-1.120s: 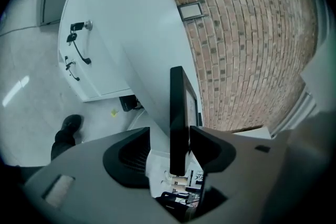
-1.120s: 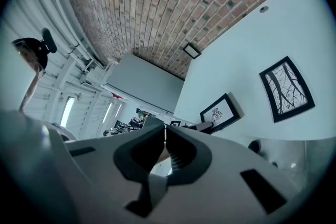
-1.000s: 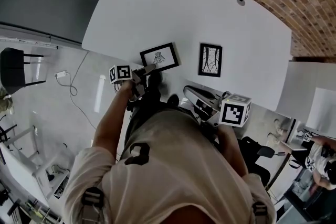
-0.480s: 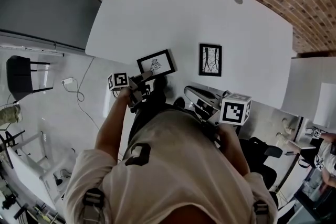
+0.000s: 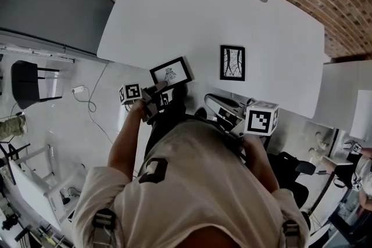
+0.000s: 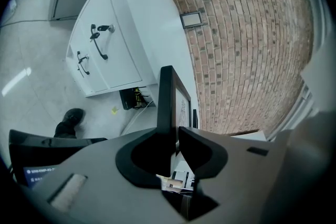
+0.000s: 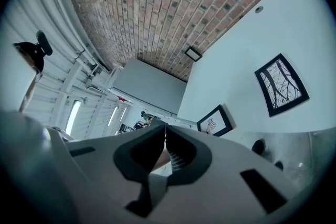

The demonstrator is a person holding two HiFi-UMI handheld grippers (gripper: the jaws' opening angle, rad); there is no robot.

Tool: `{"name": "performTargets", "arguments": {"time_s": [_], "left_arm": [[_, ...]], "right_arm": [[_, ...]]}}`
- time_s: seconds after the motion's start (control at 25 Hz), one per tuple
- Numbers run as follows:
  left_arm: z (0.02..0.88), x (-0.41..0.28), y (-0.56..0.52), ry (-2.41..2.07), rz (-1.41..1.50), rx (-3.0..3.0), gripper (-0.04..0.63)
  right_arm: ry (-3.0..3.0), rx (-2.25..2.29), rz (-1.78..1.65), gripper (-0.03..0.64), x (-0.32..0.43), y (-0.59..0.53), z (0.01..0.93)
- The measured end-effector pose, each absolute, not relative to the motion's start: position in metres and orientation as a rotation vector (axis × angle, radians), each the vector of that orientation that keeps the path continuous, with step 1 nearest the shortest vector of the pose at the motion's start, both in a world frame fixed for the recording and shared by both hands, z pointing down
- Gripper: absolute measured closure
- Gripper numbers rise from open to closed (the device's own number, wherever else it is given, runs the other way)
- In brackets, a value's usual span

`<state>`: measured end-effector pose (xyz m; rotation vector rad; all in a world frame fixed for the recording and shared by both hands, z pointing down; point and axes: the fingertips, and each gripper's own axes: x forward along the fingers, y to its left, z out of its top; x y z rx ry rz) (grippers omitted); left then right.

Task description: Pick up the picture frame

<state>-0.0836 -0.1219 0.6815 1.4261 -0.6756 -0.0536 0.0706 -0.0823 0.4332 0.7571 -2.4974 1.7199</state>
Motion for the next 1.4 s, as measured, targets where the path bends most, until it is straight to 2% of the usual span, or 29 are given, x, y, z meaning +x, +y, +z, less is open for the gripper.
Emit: {"name": "performTargets", "arguments": {"time_s": [1.4], "left_arm": [[0.657,-0.078,-0.072,-0.808,-0.175,1.406,0.549]], "right_arm": [[-2.529,0.614,1.746,0.611,0.094,-0.005,0.436]]}}
